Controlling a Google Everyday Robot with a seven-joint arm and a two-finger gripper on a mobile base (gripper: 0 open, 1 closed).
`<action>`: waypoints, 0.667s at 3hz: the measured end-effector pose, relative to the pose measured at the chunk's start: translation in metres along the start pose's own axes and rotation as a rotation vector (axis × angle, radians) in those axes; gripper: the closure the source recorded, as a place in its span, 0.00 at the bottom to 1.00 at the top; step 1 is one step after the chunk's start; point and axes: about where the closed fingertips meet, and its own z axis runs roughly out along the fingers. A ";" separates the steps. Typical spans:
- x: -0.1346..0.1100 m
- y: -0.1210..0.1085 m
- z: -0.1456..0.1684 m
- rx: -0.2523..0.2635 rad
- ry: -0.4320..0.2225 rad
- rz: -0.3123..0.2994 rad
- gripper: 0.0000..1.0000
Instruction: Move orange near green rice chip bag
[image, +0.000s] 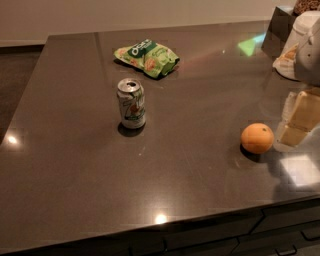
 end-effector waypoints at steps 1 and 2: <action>0.000 0.000 0.000 0.000 0.000 0.000 0.00; -0.001 0.001 0.010 -0.021 -0.014 -0.020 0.00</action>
Offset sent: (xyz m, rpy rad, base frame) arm 0.0040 0.0052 -0.0318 0.0328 0.0622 0.0780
